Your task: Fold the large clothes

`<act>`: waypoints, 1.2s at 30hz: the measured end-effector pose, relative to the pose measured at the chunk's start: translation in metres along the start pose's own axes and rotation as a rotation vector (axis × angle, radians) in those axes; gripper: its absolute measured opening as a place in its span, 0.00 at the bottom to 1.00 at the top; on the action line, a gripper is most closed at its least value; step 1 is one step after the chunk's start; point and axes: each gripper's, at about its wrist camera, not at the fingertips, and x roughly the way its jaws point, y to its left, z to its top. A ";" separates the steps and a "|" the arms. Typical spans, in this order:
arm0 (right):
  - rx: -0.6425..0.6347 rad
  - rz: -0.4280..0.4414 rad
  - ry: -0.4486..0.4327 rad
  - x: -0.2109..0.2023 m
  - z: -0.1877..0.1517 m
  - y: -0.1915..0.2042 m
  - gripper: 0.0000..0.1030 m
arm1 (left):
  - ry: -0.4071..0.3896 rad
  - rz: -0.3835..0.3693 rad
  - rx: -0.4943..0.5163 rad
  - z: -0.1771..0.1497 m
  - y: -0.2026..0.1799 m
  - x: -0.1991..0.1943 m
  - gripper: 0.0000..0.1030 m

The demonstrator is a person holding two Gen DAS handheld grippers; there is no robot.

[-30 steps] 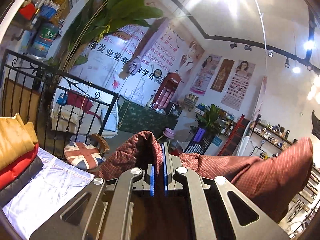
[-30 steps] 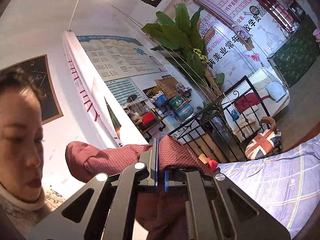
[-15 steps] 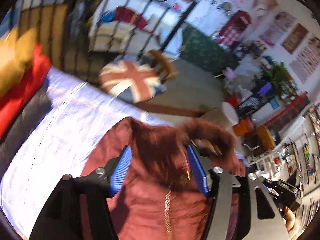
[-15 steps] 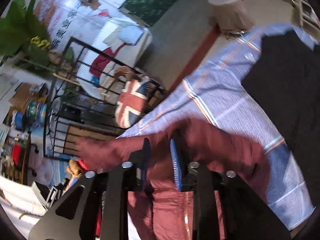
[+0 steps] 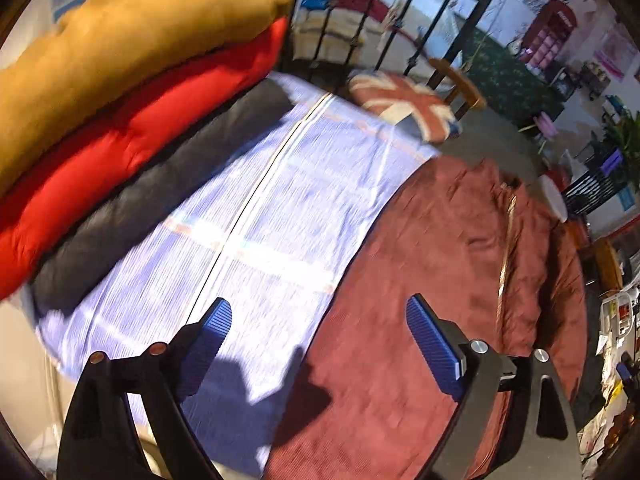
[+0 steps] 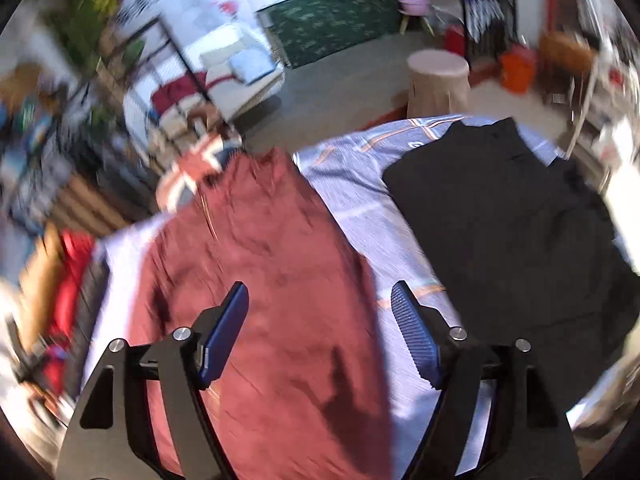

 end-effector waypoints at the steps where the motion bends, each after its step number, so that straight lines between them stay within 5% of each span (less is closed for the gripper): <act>1: -0.022 -0.015 0.017 -0.004 -0.013 -0.003 0.72 | 0.025 0.009 -0.022 -0.016 0.011 0.000 0.84; 7: 0.032 0.011 0.166 -0.025 -0.109 -0.034 0.72 | 0.123 0.005 -0.129 -0.106 0.038 0.006 0.84; 12: 0.061 0.078 0.299 -0.020 -0.182 -0.043 0.72 | 0.171 -0.023 -0.122 -0.158 0.030 0.018 0.84; 16: 0.076 0.135 0.340 -0.013 -0.200 -0.040 0.72 | 0.234 0.031 -0.096 -0.177 0.030 0.052 0.85; 18: 0.047 0.145 0.334 -0.013 -0.198 -0.035 0.72 | 0.245 -0.005 -0.151 -0.183 0.036 0.065 0.85; 21: 0.042 0.147 0.307 -0.017 -0.192 -0.030 0.72 | 0.239 -0.059 -0.259 -0.185 0.042 0.073 0.83; 24: 0.078 0.155 0.298 -0.017 -0.188 -0.031 0.72 | 0.220 -0.034 -0.244 -0.185 0.032 0.069 0.70; 26: 0.091 0.157 0.296 -0.018 -0.188 -0.032 0.72 | 0.204 -0.043 -0.197 -0.184 0.026 0.061 0.46; 29: 0.100 0.145 0.306 -0.018 -0.190 -0.036 0.72 | 0.182 -0.037 -0.129 -0.175 0.015 0.044 0.26; 31: 0.123 0.137 0.316 -0.013 -0.191 -0.039 0.72 | 0.124 0.009 -0.055 -0.160 0.003 0.019 0.21; 36: 0.138 0.139 0.316 -0.008 -0.184 -0.037 0.72 | -0.184 0.129 0.039 -0.070 -0.004 -0.076 0.19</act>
